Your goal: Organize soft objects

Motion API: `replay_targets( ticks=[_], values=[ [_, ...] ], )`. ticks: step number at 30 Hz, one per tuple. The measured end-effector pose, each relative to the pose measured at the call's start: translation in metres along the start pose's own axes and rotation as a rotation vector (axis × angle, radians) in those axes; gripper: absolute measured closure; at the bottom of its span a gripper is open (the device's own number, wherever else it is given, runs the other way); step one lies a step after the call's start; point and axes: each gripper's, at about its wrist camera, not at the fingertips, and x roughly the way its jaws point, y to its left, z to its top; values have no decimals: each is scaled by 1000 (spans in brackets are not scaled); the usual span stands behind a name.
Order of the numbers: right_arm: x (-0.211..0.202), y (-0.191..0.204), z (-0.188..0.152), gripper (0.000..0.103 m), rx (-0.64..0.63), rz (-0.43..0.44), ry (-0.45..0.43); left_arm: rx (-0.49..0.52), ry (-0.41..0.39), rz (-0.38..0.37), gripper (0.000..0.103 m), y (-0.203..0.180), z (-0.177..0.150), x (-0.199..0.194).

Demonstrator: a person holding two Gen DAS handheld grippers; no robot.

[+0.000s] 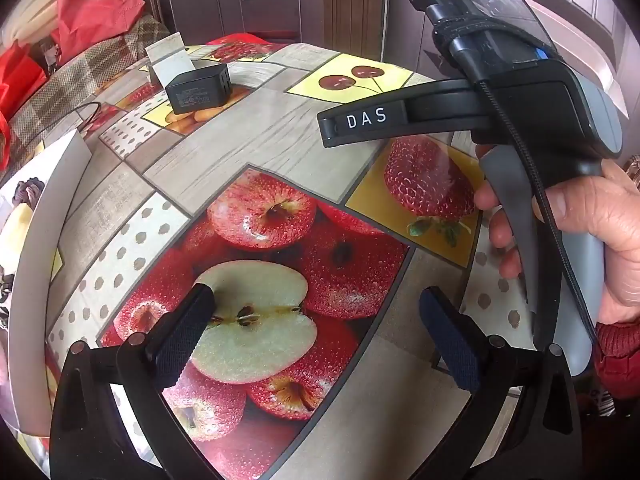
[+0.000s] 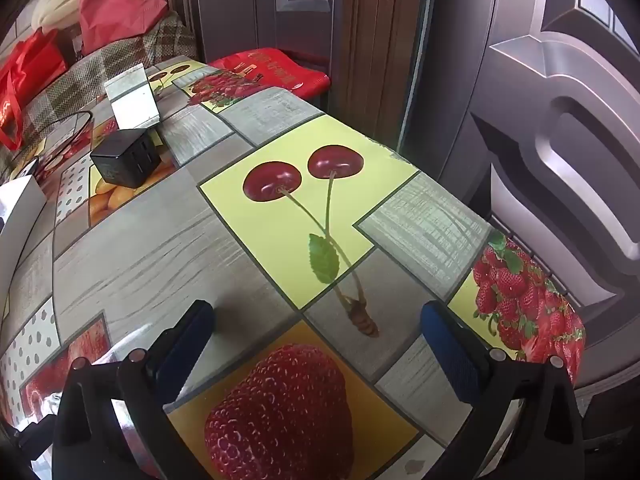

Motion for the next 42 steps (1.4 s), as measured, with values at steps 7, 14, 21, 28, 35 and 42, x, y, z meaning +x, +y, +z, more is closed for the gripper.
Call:
replay_targets(
  ticks=[7, 14, 21, 28, 35, 42],
  values=[
    [-1, -2, 0, 0, 4, 6, 9, 0, 0, 0, 1, 0, 0, 0],
    [1, -3, -1, 0, 1, 4, 8, 0, 0, 0, 1, 0, 0, 0],
    [1, -1, 0, 0, 1, 2, 7, 0, 0, 0, 1, 0, 0, 0],
    [2, 3, 1, 0, 2, 4, 7, 0, 0, 0, 1, 0, 0, 0],
    [2, 5, 2, 0, 3, 6, 7, 0, 0, 0, 1, 0, 0, 0],
    [1, 3, 1, 0, -2, 11, 6, 0, 0, 0, 1, 0, 0, 0]
  ],
)
